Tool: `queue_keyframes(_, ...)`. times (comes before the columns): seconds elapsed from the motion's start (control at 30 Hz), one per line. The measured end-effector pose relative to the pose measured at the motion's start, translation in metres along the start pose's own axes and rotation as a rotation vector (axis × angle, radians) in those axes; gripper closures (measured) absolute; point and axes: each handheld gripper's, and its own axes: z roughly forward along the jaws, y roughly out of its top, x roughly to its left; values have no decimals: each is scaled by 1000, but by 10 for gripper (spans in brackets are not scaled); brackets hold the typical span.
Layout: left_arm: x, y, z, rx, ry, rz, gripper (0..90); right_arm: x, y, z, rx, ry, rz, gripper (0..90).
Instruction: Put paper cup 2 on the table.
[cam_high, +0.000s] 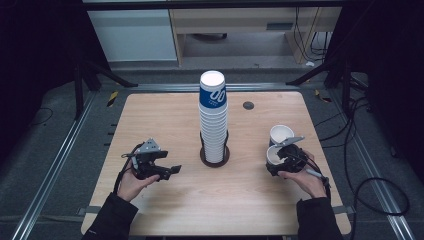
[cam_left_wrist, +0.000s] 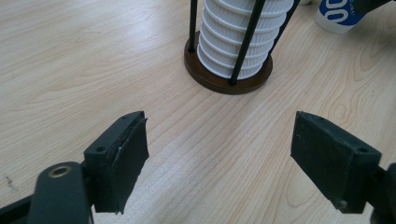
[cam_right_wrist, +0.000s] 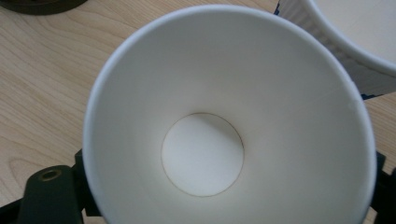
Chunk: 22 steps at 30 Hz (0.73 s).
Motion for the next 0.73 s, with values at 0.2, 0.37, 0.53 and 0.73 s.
queue_keyframes(0.2,0,0,-1,-4,-1,0,183,-1,-2,-1,-24,2,-6,89)
queue_keyframes(0.37,2,1,-6,-16,7,-3,181,-2,-5,-8,-59,-3,16,71)
queue_keyframes(0.53,6,0,-10,-27,19,-15,178,-4,-10,-15,-96,1,34,54)
queue_keyframes(0.73,10,-1,-13,-31,35,-29,176,-4,-16,-23,-115,-5,41,49)
